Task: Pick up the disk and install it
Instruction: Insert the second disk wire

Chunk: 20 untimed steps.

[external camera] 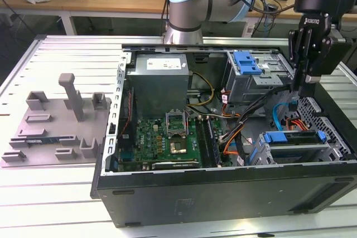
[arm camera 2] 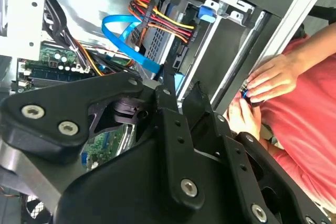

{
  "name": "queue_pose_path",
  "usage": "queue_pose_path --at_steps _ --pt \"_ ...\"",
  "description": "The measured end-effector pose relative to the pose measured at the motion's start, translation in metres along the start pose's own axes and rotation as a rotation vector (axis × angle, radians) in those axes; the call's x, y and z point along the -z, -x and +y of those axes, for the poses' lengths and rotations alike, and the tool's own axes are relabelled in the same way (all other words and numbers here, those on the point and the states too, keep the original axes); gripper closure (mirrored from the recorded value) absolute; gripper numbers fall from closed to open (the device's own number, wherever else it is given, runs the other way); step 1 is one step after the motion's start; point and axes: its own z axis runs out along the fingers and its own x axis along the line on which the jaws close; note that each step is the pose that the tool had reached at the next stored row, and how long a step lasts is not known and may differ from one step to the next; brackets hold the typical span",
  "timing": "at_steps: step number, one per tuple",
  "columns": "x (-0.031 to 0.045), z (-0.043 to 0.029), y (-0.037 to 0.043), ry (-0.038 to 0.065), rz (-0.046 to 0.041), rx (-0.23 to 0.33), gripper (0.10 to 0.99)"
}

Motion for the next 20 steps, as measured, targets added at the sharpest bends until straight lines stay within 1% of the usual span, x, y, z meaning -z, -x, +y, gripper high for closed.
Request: queue_pose_path --at_steps 3,6,11,16,20 --pt "-0.0037 0.0012 0.0015 0.000 0.0023 0.000 0.753" --pt "-0.0114 0.0033 0.0046 -0.001 0.0050 0.000 0.753" --pt "-0.0155 0.0038 0.0063 -0.001 0.0051 0.000 0.753" --pt "-0.0219 0.0047 0.0090 -0.001 0.0052 0.000 0.753" --pt "-0.0235 0.0052 0.0086 -0.001 0.0052 0.000 0.753"
